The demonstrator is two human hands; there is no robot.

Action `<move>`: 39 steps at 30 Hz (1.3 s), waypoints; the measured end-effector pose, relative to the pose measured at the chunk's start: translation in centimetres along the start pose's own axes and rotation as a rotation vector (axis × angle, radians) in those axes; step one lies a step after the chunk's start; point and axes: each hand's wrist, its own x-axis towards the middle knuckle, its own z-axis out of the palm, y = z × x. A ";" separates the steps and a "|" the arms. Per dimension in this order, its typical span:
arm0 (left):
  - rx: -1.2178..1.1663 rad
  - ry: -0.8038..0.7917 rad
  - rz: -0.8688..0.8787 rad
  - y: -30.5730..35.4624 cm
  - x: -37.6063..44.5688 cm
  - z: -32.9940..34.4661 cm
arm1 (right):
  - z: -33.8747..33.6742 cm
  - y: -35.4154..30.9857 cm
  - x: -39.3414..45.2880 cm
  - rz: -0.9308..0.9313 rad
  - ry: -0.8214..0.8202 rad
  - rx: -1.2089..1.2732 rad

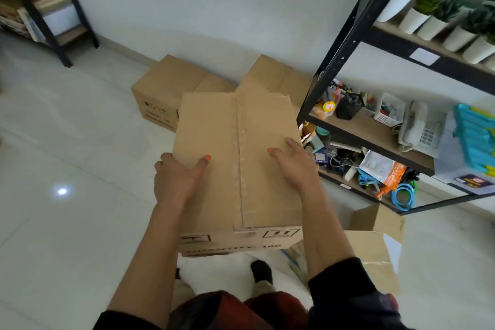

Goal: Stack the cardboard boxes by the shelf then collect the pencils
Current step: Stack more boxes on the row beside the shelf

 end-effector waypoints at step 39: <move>0.145 -0.169 0.236 3.4 30.5 -21.5 | 19.2 -26.7 2.5 0.143 0.191 0.424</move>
